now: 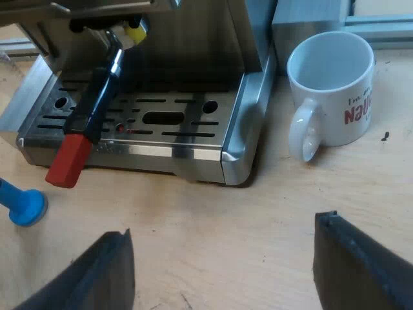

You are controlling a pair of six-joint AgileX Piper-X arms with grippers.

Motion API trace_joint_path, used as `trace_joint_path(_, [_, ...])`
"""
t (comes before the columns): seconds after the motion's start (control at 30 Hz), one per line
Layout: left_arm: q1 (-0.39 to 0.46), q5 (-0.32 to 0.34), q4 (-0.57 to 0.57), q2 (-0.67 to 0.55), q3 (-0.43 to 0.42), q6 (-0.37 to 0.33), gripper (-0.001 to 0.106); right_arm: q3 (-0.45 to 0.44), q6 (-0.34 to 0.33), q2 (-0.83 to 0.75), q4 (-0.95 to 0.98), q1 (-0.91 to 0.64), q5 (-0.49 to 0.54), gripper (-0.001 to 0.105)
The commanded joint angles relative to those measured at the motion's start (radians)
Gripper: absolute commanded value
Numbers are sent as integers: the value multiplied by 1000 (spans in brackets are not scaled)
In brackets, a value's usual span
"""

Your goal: Grind coffee beans and then tamp

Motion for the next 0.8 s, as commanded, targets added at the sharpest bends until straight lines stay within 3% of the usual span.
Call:
trace_joint_path(0.03, [-33, 19, -17, 14, -8, 31, 81, -9, -27, 17, -7, 26, -17, 60])
trace_joint_path(0.23, [-103, 55, -30, 84, -8, 123, 81, -9, -46, 66, -13, 141, -14, 60])
trace_joint_path(0.4, [-109, 61, -30, 159, -8, 157, 81, -9, -76, 95, -26, 228, -2, 60])
trace_joint_path(0.67, [-109, 61, -73, 232, -4, 160, 81, -7, -87, 100, -213, 331, 31, 60])
trace_joint_path(0.8, [-109, 61, -149, 235, 41, 160, 81, -4, -87, 115, -269, 379, 41, 60])
